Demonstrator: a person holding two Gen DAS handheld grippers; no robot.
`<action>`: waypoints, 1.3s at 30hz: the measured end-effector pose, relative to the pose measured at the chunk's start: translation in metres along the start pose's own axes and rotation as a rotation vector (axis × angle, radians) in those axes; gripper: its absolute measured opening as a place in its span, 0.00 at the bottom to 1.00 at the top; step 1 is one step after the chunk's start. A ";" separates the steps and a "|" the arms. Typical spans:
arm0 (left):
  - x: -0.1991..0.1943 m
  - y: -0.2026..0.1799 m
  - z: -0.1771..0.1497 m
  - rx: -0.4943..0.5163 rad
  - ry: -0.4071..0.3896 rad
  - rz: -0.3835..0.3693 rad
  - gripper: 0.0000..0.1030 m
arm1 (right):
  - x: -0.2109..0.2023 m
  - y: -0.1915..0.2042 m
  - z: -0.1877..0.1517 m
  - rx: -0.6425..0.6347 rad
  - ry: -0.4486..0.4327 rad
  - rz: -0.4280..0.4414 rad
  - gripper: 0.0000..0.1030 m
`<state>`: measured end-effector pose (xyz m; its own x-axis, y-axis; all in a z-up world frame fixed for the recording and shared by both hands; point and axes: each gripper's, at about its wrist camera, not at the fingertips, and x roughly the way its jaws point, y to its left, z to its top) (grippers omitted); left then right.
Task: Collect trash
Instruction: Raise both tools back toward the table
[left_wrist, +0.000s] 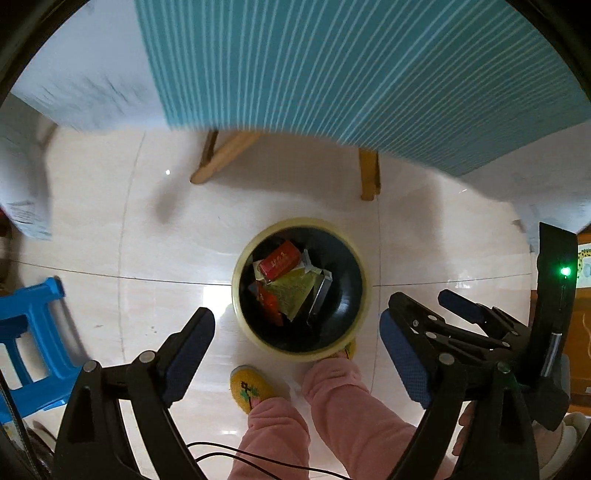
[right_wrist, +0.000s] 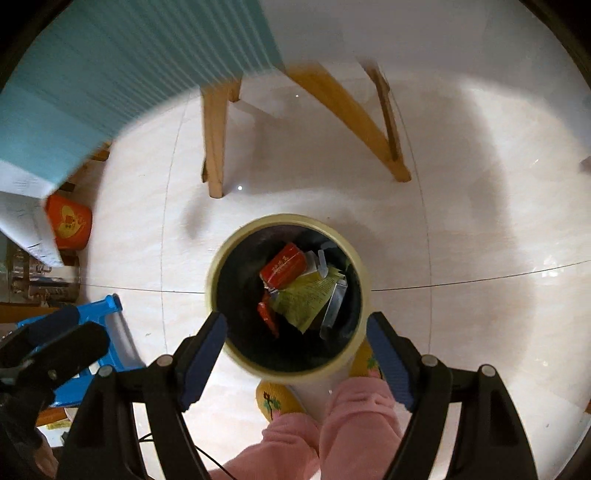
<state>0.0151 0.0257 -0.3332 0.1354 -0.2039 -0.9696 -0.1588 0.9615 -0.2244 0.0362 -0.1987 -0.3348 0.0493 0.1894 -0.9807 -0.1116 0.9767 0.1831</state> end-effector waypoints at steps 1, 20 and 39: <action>-0.015 -0.002 0.000 0.004 -0.008 0.000 0.87 | -0.012 0.003 0.000 -0.001 -0.005 -0.001 0.76; -0.275 -0.043 0.025 0.129 -0.285 0.041 0.87 | -0.282 0.079 0.013 -0.103 -0.303 0.063 0.76; -0.310 -0.085 0.101 0.221 -0.355 0.075 0.87 | -0.355 0.085 0.075 -0.144 -0.517 0.005 0.76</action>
<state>0.0851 0.0254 -0.0036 0.4659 -0.0928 -0.8799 0.0274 0.9955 -0.0905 0.0833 -0.1754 0.0338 0.5270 0.2545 -0.8109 -0.2462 0.9589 0.1409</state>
